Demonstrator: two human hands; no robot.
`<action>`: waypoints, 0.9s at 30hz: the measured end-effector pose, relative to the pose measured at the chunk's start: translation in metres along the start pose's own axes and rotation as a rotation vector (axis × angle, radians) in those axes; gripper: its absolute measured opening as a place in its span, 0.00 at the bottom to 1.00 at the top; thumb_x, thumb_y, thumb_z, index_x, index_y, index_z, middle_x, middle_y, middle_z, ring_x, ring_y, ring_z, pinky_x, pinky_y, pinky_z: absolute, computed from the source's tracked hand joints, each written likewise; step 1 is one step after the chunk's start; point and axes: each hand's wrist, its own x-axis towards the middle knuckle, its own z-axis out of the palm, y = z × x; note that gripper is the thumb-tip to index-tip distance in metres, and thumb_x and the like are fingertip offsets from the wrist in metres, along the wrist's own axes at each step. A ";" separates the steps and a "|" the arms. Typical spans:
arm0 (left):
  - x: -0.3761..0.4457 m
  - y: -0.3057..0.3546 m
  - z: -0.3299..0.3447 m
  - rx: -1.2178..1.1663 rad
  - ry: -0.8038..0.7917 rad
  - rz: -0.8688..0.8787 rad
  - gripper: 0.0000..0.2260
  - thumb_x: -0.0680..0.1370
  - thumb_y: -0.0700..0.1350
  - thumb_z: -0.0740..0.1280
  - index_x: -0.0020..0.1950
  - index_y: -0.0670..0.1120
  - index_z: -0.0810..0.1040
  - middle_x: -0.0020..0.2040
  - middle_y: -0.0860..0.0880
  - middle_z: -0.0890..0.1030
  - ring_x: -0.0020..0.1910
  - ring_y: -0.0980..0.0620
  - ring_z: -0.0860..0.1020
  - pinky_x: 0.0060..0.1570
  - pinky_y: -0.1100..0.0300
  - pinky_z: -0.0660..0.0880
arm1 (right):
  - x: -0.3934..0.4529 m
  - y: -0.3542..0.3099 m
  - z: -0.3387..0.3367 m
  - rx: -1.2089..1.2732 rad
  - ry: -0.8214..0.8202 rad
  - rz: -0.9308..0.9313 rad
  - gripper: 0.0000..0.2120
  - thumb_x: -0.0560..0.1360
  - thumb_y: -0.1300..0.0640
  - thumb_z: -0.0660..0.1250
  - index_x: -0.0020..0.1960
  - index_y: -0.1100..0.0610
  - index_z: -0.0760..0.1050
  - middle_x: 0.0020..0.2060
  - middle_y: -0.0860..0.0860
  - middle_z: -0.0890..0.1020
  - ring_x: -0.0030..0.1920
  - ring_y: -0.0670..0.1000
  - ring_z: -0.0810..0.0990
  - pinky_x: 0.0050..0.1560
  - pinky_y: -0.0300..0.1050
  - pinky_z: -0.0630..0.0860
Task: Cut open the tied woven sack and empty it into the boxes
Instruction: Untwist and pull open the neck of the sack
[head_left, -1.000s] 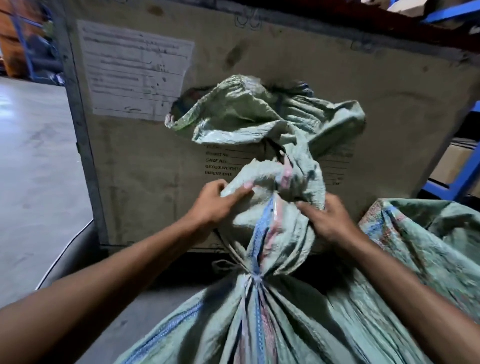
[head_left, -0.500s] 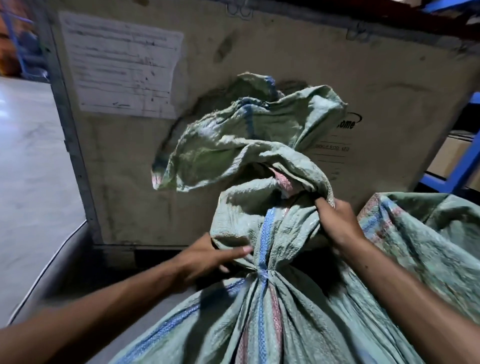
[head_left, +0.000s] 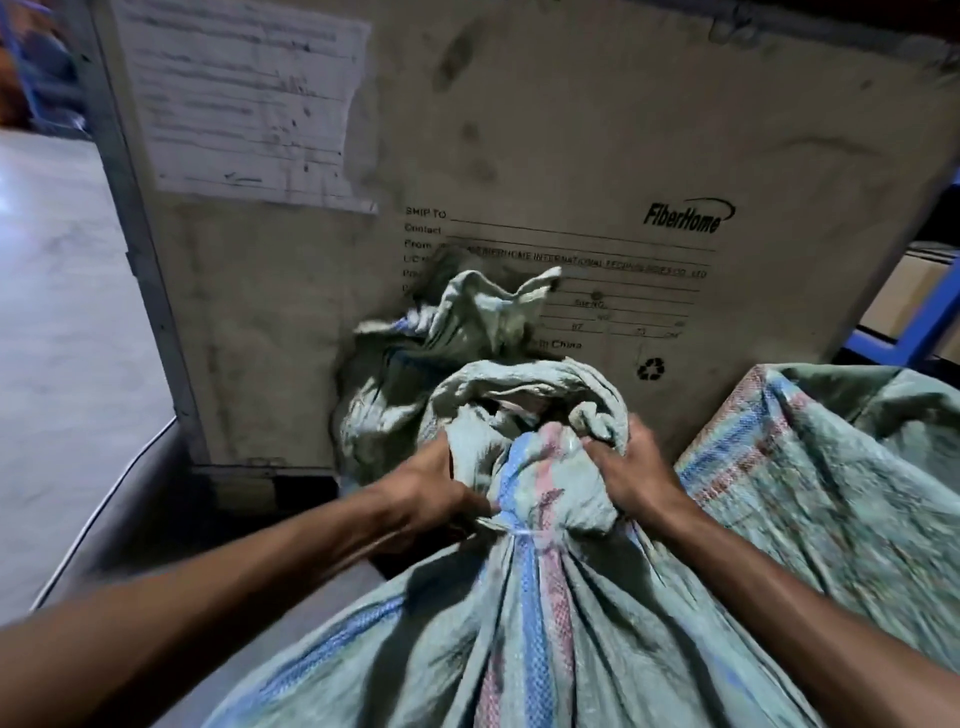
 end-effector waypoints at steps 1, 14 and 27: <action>0.000 0.001 -0.012 0.077 -0.022 0.030 0.28 0.62 0.33 0.76 0.59 0.46 0.73 0.47 0.45 0.83 0.41 0.51 0.80 0.40 0.54 0.81 | 0.005 0.002 -0.011 -0.070 0.017 -0.010 0.12 0.73 0.62 0.66 0.56 0.59 0.74 0.48 0.55 0.82 0.46 0.55 0.80 0.40 0.39 0.76; 0.011 0.007 -0.063 0.007 0.015 -0.237 0.21 0.67 0.64 0.71 0.33 0.45 0.77 0.31 0.45 0.77 0.33 0.48 0.74 0.42 0.56 0.69 | -0.014 -0.048 -0.055 -0.157 -0.432 0.015 0.12 0.74 0.47 0.62 0.47 0.50 0.82 0.50 0.62 0.83 0.50 0.57 0.82 0.49 0.53 0.80; 0.028 0.017 -0.033 0.117 0.201 0.107 0.09 0.75 0.36 0.69 0.35 0.43 0.77 0.25 0.50 0.76 0.21 0.58 0.70 0.22 0.68 0.66 | -0.004 -0.089 -0.089 -0.559 -0.619 -0.003 0.32 0.64 0.30 0.62 0.43 0.59 0.78 0.42 0.53 0.82 0.42 0.53 0.80 0.43 0.41 0.72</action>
